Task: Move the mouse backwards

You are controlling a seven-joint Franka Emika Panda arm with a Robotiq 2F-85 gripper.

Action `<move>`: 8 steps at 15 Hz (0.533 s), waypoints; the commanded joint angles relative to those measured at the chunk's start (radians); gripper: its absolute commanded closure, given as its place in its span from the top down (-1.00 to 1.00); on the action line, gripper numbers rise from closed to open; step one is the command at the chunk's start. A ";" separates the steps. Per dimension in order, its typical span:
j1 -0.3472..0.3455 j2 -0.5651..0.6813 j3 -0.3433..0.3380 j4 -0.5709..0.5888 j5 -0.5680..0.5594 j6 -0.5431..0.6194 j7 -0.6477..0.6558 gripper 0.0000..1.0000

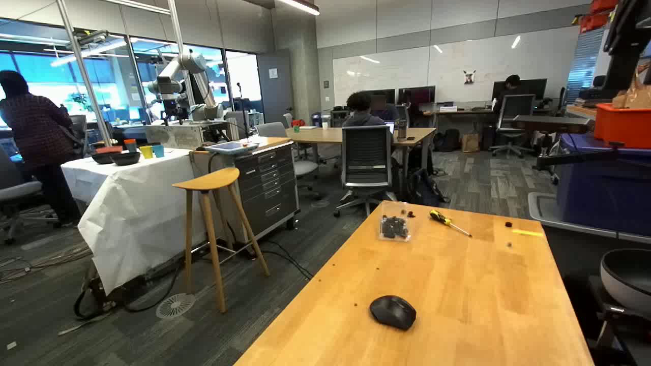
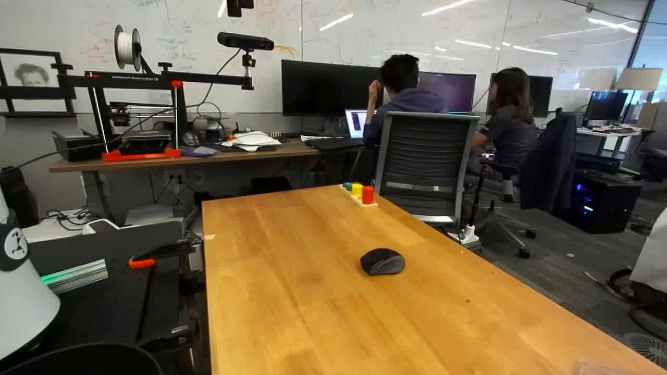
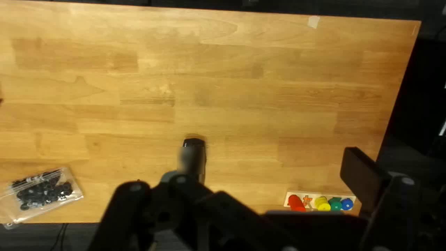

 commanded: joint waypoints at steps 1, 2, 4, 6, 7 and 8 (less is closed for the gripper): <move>-0.003 0.000 0.002 0.003 0.001 0.000 -0.002 1.00; -0.003 -0.001 0.002 0.007 0.001 0.000 -0.002 1.00; -0.004 -0.004 0.002 0.011 0.002 0.000 -0.002 1.00; -0.004 -0.004 0.002 0.011 0.002 0.000 -0.002 1.00; -0.004 -0.004 0.002 0.011 0.002 0.000 -0.002 1.00; -0.004 -0.004 0.002 0.011 0.002 0.000 -0.002 1.00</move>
